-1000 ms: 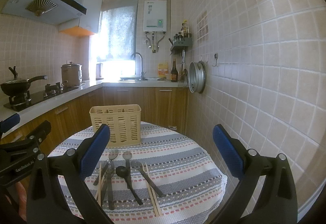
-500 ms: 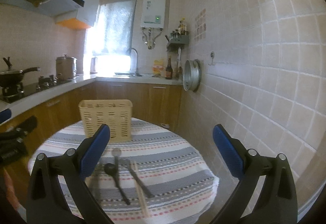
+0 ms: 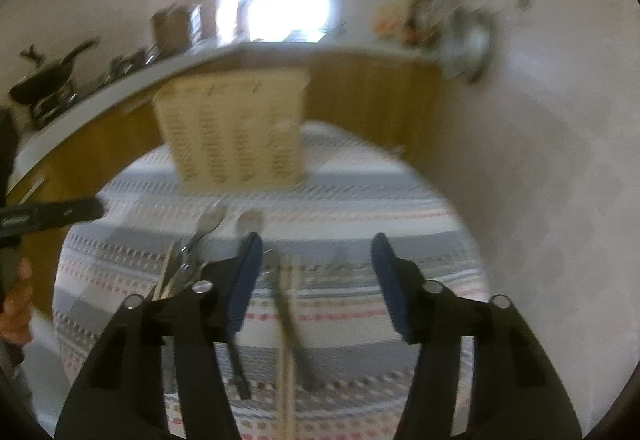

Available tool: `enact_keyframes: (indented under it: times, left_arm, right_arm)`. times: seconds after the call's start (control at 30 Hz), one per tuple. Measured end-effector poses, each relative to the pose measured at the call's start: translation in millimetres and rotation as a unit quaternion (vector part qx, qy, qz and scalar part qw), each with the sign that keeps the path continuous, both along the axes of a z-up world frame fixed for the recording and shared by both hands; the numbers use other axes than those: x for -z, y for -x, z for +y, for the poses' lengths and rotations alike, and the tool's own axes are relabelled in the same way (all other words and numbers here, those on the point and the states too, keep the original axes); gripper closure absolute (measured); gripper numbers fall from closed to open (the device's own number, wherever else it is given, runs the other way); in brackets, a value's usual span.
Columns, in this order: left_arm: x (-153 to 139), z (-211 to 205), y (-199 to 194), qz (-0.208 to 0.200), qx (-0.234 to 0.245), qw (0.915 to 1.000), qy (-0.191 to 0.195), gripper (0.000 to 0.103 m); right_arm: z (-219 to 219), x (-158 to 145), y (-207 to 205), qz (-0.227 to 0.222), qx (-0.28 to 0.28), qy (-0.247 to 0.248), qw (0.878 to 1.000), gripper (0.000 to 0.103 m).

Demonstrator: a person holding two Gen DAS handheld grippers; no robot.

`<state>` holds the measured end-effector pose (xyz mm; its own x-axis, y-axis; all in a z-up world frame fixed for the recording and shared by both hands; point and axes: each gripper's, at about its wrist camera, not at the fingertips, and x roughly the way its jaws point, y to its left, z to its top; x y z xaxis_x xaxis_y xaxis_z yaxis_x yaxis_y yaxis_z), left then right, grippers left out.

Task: Organize utensils
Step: 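Grasp a clear plastic spoon with the left tool while the right tool grasps another clear spoon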

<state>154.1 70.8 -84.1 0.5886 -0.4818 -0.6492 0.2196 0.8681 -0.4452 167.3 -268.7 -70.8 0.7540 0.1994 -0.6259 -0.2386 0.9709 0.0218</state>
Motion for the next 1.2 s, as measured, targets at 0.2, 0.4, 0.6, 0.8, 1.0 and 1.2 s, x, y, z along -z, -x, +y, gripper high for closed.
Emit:
enact_keyframes:
  times: [0.2, 0.4, 0.6, 0.8, 1.0, 1.2]
  left_arm:
    - [29, -34, -54, 0.037, 0.056, 0.9976, -0.017, 0.044]
    - [42, -57, -81, 0.054, 0.058, 0.9945, -0.070, 0.045]
    - [58, -89, -99, 0.057, 0.055, 0.9908, -0.110, 0.045]
    - [69, -117, -104, 0.040, 0.045, 0.9871, -0.148, 0.047]
    - [74, -136, -106, 0.025, 0.032, 0.9812, -0.188, 0.071]
    - [71, -123, -109, 0.030, 0.042, 0.9871, -0.152, 0.072]
  right_arm:
    - [17, 45, -68, 0.118, -0.073, -0.053, 0.989, 0.067]
    - [22, 67, -97, 0.166, -0.082, -0.074, 0.980, 0.067]
    - [19, 68, -107, 0.168, -0.079, -0.076, 0.980, 0.067]
    - [16, 71, -108, 0.169, -0.083, -0.067, 0.980, 0.067]
    - [22, 70, -105, 0.164, -0.090, -0.064, 0.980, 0.067]
    - [33, 68, -110, 0.177, -0.095, -0.064, 0.978, 0.067]
